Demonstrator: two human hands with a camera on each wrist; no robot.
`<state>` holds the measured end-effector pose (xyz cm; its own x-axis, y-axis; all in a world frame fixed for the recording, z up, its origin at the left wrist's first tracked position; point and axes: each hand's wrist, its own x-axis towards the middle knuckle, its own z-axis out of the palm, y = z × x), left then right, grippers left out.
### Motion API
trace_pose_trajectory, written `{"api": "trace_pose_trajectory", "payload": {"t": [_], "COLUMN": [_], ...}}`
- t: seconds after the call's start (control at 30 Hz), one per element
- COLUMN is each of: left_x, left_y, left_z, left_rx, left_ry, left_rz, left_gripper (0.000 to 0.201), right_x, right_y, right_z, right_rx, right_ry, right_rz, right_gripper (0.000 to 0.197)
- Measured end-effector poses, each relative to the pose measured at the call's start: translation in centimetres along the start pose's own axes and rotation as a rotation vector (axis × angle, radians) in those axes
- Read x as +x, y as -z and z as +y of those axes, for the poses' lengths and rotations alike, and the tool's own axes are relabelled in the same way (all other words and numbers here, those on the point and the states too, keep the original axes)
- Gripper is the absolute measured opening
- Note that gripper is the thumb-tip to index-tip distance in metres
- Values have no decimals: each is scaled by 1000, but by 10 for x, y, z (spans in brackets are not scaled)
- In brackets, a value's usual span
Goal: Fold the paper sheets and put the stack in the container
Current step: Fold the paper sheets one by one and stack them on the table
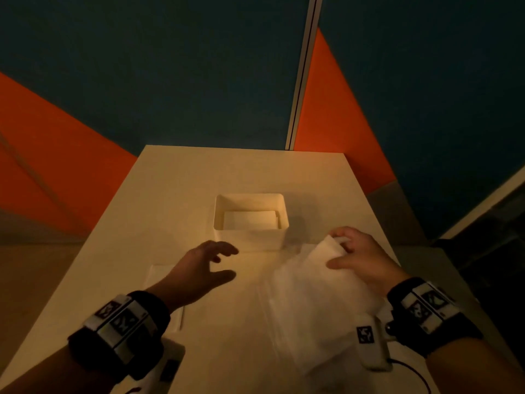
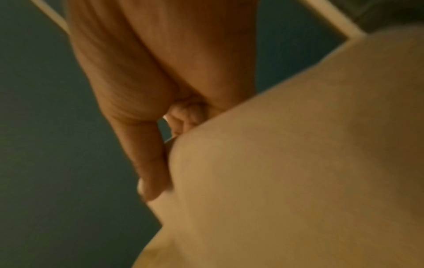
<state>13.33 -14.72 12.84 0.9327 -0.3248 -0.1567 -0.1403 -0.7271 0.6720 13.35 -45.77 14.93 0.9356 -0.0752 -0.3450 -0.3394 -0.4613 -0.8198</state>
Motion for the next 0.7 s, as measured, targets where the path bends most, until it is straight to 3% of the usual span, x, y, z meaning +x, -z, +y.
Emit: {"api": "trace_pose_trajectory", "payload": {"t": [0.1,0.23,0.3,0.37,0.5,0.7], "left_x": [8,16,20,22,27,26], "left_y": [0,-2,-5,-6,-6,-10], "left_z": [27,56,65,71,66,44], "left_rx": [-68,-218,-364,-451,-433,-365], "left_ry": [-97,-197,-196,-150,-49,76], "left_rz": [-62,-149,-204,-182,-104,-110], "left_gripper": [43,56,44,25,13,24], "right_x": [-14,-26,-25,-21,-9,10], "right_y": [-3,-11,-12,-10,-2,2], "right_z": [-40,-79,-89,-92,-68,4], "right_rx": [-89,-119,-98,-56,-27,-9], "right_ry": [144,305,348,338,242,48], "right_rz": [-157,-235,-234,-186,-93,83], "right_gripper": [50,47,45,41,24,5]}}
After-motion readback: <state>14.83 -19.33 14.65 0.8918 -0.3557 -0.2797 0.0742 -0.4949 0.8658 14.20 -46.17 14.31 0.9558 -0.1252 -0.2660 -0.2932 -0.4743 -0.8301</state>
